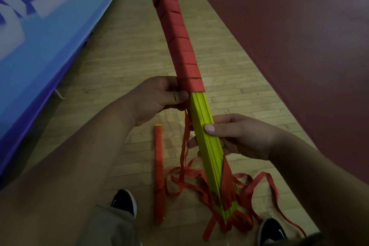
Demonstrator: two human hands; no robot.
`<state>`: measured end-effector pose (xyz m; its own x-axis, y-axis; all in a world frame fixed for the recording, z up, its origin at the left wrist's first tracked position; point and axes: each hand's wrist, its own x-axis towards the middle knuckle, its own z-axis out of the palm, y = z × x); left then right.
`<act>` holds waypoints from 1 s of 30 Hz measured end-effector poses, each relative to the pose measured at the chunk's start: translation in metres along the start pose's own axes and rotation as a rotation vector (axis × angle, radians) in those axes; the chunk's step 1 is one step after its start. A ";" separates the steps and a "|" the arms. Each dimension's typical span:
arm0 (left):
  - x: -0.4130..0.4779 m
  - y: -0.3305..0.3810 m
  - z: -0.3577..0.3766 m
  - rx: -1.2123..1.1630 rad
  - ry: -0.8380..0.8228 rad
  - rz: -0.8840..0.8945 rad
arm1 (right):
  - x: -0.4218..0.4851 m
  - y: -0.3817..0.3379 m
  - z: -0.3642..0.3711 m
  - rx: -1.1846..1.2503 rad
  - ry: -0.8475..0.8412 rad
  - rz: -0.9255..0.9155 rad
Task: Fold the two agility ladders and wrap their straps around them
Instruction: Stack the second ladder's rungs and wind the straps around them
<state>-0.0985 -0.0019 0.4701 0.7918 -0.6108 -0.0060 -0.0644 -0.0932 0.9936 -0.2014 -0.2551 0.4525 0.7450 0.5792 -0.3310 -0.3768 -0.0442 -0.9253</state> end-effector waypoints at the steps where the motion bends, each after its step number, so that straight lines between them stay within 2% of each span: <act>1: 0.000 0.000 0.000 -0.021 -0.024 0.014 | 0.000 0.001 0.000 0.023 -0.037 0.005; 5: -0.002 0.001 -0.001 -0.093 -0.096 0.051 | 0.001 0.006 -0.001 0.063 -0.115 0.005; 10: -0.002 0.002 -0.004 -0.041 -0.060 0.021 | 0.002 0.006 0.002 0.003 -0.056 -0.050; 19: -0.006 0.013 -0.003 0.180 0.050 -0.208 | 0.004 0.001 0.004 -0.085 0.139 -0.028; 25: -0.009 0.018 -0.002 0.180 0.087 -0.190 | 0.004 -0.001 0.005 -0.108 0.230 -0.024; 30: -0.007 0.018 -0.002 0.208 0.084 -0.203 | 0.005 0.002 0.004 -0.088 0.243 -0.011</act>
<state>-0.1043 0.0023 0.4878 0.8481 -0.4967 -0.1844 -0.0154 -0.3709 0.9285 -0.2004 -0.2484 0.4500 0.8635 0.3675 -0.3455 -0.3263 -0.1153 -0.9382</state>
